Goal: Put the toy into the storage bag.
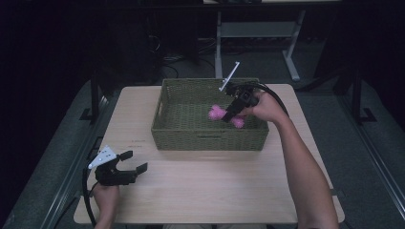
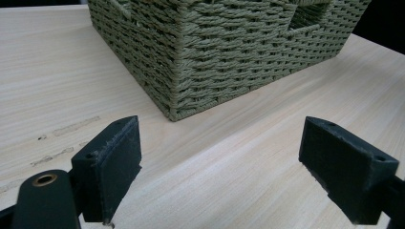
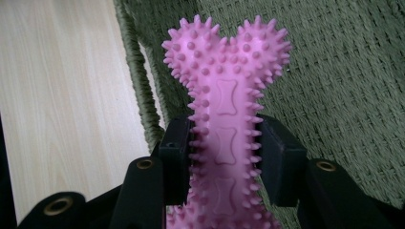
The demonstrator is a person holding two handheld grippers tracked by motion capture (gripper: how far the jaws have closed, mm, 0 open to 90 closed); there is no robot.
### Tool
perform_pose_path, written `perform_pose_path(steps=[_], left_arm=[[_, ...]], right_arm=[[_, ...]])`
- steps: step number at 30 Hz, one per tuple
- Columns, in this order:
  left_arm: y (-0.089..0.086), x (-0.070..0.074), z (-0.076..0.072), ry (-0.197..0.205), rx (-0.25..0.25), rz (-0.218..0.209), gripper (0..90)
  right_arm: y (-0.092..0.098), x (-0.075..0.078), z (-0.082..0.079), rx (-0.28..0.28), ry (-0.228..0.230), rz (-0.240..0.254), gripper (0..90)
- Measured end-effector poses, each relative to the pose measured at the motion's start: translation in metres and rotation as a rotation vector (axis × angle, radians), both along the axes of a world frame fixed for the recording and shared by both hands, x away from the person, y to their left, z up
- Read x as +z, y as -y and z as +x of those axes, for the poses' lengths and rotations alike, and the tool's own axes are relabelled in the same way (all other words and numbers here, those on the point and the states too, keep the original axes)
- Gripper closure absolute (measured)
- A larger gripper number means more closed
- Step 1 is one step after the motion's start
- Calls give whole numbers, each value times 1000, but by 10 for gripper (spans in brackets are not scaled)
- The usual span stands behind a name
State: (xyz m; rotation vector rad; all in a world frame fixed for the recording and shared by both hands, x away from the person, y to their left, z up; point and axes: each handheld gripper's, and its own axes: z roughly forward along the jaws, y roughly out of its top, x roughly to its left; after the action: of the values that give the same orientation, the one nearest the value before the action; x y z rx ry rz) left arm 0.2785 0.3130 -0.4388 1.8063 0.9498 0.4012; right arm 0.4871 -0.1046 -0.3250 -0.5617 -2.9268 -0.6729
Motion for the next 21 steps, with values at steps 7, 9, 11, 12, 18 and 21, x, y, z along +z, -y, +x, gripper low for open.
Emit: perform_pose_path(steps=[7,9,11,12,18,21], left_arm=[[0,0,0,-1,2,-2,138],[0,0,0,-4,1,-4,139],[0,0,0,-3,2,-5,139],[0,0,0,-4,2,-6,139],[0,-1,-2,0,-4,-9,139],[-1,-1,-1,1,1,-11,139]], right_arm=[[1,-5,5,-10,-8,0,580],[1,-7,6,-12,-9,-4,580],[1,-9,8,-16,-7,-14,580],[1,-10,9,-19,-11,-14,580],[-1,-14,11,-17,-12,-16,579],[-3,-18,12,-13,-18,-18,579]])
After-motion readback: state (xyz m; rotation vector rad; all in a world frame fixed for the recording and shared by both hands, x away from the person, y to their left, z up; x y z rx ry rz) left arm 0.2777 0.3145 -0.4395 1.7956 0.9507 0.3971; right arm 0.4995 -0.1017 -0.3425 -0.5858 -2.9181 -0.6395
